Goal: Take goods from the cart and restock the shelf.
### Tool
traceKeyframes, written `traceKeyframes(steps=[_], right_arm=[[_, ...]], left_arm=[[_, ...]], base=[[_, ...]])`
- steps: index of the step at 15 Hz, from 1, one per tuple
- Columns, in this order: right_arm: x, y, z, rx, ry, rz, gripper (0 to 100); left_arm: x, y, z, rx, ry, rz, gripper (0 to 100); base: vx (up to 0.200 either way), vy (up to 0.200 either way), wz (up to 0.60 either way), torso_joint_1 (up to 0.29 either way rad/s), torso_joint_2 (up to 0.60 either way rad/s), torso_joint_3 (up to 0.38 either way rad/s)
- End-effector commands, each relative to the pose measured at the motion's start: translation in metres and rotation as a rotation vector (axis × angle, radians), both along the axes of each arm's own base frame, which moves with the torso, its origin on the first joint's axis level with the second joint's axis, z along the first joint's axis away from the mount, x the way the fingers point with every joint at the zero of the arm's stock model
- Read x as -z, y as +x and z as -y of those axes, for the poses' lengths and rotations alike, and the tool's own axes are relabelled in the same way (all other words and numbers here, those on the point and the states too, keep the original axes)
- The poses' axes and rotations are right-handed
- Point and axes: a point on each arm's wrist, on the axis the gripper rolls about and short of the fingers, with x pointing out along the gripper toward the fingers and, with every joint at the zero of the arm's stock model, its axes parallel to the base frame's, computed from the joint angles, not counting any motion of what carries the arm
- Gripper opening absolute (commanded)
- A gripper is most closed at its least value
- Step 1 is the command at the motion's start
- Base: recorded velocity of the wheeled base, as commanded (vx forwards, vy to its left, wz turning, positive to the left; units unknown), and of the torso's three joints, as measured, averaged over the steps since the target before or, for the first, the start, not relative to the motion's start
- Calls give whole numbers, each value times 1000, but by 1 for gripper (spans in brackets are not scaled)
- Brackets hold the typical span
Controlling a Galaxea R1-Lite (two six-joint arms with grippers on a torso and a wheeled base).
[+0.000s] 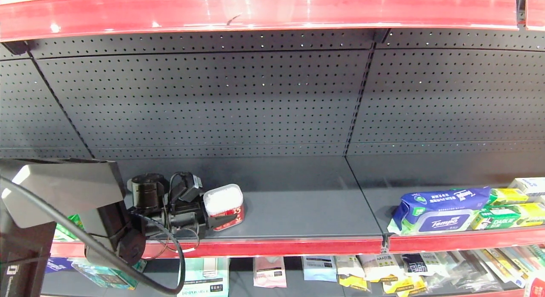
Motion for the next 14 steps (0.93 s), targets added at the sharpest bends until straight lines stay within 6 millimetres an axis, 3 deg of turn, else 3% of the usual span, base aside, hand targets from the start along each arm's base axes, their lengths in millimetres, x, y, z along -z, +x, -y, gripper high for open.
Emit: traceKeyframes(steps=[1, 14], right_arm=[[0, 0, 0, -1, 0, 0, 0], [0, 0, 0, 1, 0, 0, 0]], left_arm=[[2, -1, 0, 0, 1, -6, 0], [9, -9, -4, -6, 2, -23, 0]], base=[[0, 0, 0, 0, 0, 0], [0, 0, 0, 0, 0, 0]])
